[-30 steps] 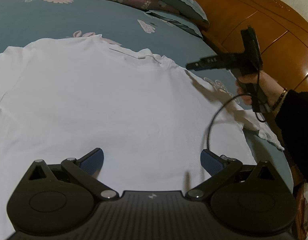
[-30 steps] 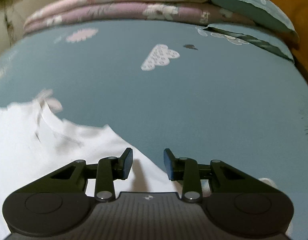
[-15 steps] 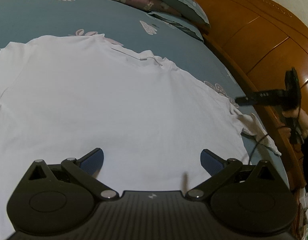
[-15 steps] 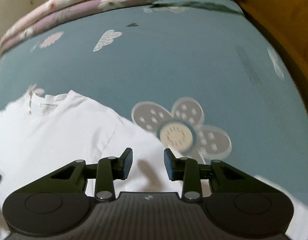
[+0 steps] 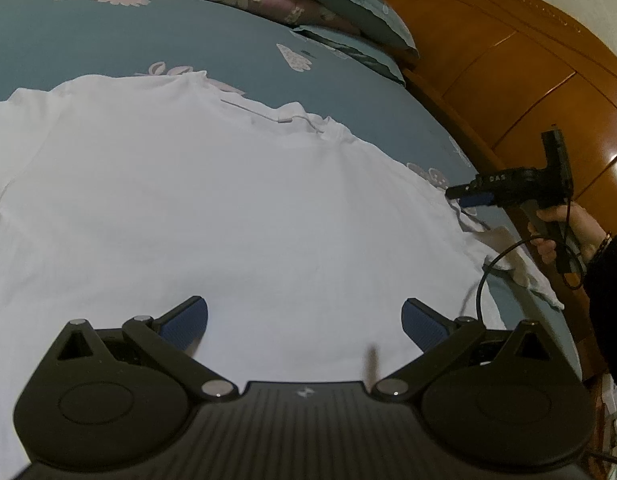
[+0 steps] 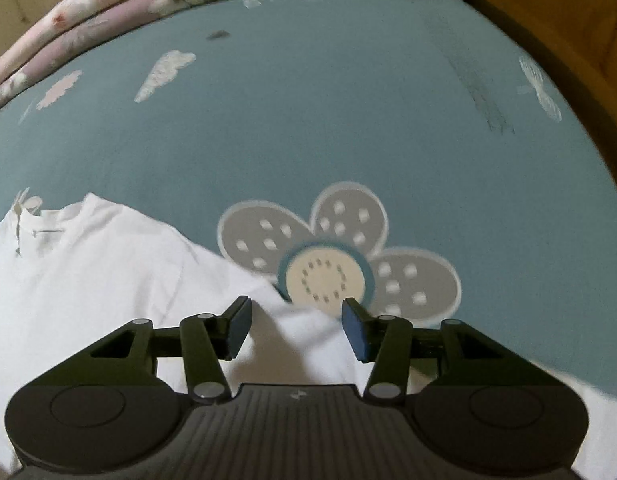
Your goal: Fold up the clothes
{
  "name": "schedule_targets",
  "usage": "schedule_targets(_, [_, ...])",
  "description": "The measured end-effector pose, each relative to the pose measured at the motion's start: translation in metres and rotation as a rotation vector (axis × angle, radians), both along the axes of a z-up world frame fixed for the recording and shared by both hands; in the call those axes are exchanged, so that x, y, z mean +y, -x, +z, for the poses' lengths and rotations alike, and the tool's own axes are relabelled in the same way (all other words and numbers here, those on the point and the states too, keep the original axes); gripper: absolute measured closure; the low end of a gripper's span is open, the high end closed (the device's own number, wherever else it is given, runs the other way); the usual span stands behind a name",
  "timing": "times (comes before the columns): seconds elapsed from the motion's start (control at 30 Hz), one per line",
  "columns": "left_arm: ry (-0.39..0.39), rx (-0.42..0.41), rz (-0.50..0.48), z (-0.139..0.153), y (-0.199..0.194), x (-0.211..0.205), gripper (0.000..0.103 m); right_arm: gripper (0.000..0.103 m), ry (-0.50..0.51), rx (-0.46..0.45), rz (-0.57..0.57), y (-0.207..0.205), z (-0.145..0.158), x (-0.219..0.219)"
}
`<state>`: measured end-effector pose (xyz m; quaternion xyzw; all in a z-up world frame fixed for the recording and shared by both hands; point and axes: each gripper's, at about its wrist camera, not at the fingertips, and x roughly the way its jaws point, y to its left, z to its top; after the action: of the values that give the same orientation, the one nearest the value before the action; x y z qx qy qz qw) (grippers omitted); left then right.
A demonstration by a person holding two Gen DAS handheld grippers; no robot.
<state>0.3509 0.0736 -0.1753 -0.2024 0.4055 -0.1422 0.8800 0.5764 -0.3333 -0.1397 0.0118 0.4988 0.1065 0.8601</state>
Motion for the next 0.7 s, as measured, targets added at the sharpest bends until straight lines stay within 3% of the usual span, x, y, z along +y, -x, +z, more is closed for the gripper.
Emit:
schedule_targets(0.3, [-0.009,-0.006,-0.003,0.0,0.0,-0.001,0.001,0.049,0.082,-0.037,0.132,0.001,-0.008,0.01])
schedule_targets(0.33, [-0.011,-0.007,-0.004,0.0,0.0,-0.001,0.001,0.052,0.095,-0.035,0.151,0.001,-0.011,0.014])
schedule_targets(0.43, [-0.011,-0.009,-0.004,0.0,0.0,-0.002,0.001,0.094,0.128,-0.042,0.193,0.003,-0.013,0.026])
schedule_targets(0.7, [-0.01,-0.009,-0.003,0.001,0.0,-0.002,0.001,0.097,0.166,-0.113,0.173,-0.012,-0.008,0.045])
